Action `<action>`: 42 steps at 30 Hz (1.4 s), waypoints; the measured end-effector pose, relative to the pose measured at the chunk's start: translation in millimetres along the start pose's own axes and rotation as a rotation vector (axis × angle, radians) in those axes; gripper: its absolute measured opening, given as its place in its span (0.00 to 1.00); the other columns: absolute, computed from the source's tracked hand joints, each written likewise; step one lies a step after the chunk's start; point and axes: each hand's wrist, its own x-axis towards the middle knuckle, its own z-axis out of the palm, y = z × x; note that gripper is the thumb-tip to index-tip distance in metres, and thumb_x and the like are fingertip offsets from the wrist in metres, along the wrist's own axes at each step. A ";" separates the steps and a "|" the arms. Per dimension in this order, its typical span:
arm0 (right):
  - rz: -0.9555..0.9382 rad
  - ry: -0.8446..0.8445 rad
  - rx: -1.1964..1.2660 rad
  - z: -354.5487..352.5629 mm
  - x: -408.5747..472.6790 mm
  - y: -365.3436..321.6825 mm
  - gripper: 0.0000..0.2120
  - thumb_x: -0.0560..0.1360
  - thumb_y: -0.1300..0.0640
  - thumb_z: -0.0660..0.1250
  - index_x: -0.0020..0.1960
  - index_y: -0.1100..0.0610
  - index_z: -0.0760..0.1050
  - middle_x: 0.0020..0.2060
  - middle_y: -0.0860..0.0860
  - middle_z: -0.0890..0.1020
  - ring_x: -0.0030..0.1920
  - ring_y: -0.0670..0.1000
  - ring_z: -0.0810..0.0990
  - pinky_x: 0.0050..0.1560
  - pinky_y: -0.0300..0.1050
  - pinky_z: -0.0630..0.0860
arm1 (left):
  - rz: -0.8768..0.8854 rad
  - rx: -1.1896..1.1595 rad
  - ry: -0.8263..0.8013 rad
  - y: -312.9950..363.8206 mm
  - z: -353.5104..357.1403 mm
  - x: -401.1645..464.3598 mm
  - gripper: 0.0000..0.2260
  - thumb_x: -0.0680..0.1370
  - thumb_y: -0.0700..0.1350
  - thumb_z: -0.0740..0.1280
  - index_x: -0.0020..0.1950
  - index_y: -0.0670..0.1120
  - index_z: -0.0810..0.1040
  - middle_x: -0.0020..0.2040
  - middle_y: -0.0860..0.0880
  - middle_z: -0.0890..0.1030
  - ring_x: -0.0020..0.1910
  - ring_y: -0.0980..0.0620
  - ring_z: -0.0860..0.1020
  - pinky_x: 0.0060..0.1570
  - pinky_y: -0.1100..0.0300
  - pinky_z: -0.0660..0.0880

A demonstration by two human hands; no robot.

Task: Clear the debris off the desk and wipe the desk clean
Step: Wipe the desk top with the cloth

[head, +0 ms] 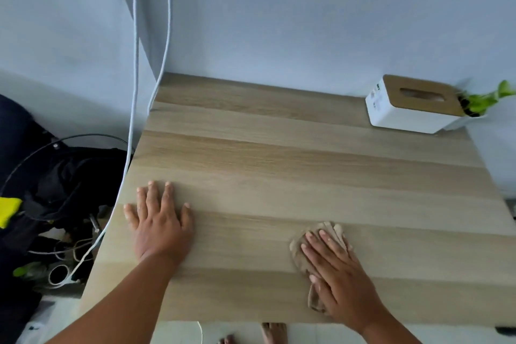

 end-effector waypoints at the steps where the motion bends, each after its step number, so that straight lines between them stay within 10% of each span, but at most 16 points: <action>1: 0.124 0.011 0.022 -3.3 2.8 5.9 0.31 0.79 0.48 0.62 0.81 0.47 0.62 0.82 0.46 0.60 0.82 0.54 0.57 0.74 0.66 0.62 | 0.004 0.001 0.002 0.8 -0.4 0.0 0.30 0.81 0.61 0.54 0.82 0.51 0.57 0.84 0.45 0.51 0.83 0.47 0.42 0.79 0.41 0.38; 7: 0.658 0.024 0.087 -2.1 70.8 -16.9 0.32 0.79 0.44 0.48 0.82 0.50 0.59 0.82 0.49 0.57 0.83 0.56 0.50 0.80 0.64 0.52 | 0.026 0.026 -0.001 0.0 -1.0 -1.3 0.34 0.77 0.65 0.51 0.81 0.50 0.60 0.83 0.43 0.54 0.83 0.45 0.45 0.79 0.41 0.40; 19: 0.152 -0.030 0.057 12.5 0.8 -55.2 0.30 0.80 0.48 0.58 0.81 0.47 0.59 0.83 0.45 0.54 0.83 0.51 0.47 0.80 0.61 0.49 | 0.234 -0.005 0.036 -4.7 -6.5 -10.3 0.32 0.74 0.65 0.57 0.70 0.48 0.76 0.75 0.43 0.71 0.78 0.42 0.61 0.79 0.40 0.51; 29: 0.513 0.038 0.066 -10.7 -97.3 76.9 0.29 0.79 0.47 0.57 0.80 0.48 0.66 0.81 0.45 0.61 0.82 0.52 0.58 0.79 0.59 0.54 | 0.817 -0.042 -0.031 107.8 54.8 -108.0 0.27 0.75 0.59 0.63 0.67 0.45 0.80 0.73 0.41 0.75 0.74 0.39 0.70 0.73 0.34 0.63; 36: 0.790 0.035 0.081 -26.9 -101.4 170.0 0.35 0.77 0.42 0.42 0.81 0.49 0.61 0.82 0.48 0.56 0.83 0.53 0.49 0.82 0.60 0.46 | 0.927 -0.020 -0.107 212.8 92.6 -150.4 0.30 0.72 0.64 0.69 0.69 0.48 0.79 0.74 0.43 0.73 0.76 0.39 0.68 0.73 0.34 0.63; 42: 0.655 0.074 0.085 -28.2 -72.4 168.9 0.30 0.79 0.44 0.51 0.79 0.50 0.66 0.81 0.50 0.62 0.82 0.58 0.57 0.79 0.67 0.54 | 0.831 0.056 -0.138 289.4 118.5 -164.8 0.32 0.73 0.63 0.65 0.71 0.47 0.76 0.76 0.42 0.71 0.77 0.39 0.65 0.76 0.34 0.57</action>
